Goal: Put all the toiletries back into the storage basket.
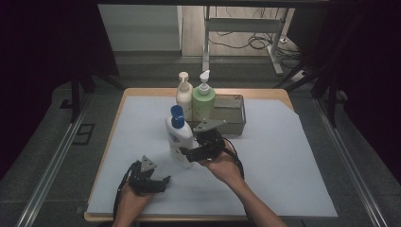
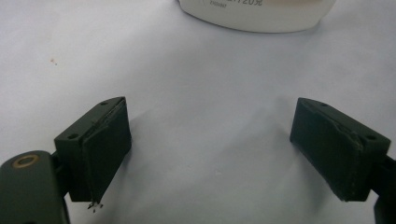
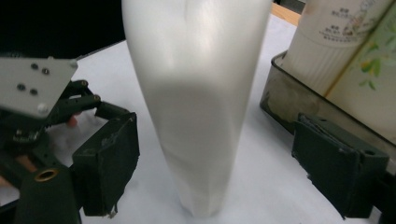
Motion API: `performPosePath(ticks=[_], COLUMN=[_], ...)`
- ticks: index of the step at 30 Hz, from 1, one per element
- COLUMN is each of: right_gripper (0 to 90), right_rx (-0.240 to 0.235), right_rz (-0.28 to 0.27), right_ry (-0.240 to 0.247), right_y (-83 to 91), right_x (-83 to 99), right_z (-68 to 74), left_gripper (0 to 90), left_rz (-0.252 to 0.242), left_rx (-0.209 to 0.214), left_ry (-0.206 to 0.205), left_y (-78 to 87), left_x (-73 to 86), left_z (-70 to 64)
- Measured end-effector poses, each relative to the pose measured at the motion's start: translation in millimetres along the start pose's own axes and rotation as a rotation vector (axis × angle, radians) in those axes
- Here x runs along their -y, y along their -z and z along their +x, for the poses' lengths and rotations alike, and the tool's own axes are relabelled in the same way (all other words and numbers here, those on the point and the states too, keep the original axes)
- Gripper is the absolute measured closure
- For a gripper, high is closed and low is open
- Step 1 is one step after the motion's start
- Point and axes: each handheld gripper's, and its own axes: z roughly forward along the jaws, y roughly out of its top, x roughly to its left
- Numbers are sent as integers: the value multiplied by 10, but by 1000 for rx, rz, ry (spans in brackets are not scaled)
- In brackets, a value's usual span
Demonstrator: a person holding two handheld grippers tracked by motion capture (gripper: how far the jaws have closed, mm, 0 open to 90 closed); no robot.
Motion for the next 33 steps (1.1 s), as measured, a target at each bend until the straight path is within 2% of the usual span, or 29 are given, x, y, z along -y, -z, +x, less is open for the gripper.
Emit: performPosePath(ticks=[10,19,23,26,33], right_gripper=[198,270,338,378,391], right_rx=[30,46,47,66,62], right_rz=[11,3,-20,-13,1], right_ry=[8,-1,-2,13,20], right_y=[-199,-338,-361,-370,-341], right_x=[-104,-151,-165,-167,-171], right_z=[64,114,129,141,146], left_gripper=[121,121,121,121,121], left_rz=[0,-1,-1,-1,0], left_rx=[0,0,1,1,2], left_ry=[0,0,0,0,1], left_y=[-1,-1,-2,-2,-1], left_x=[0,0,0,0,0], left_z=[0,1,1,2,1])
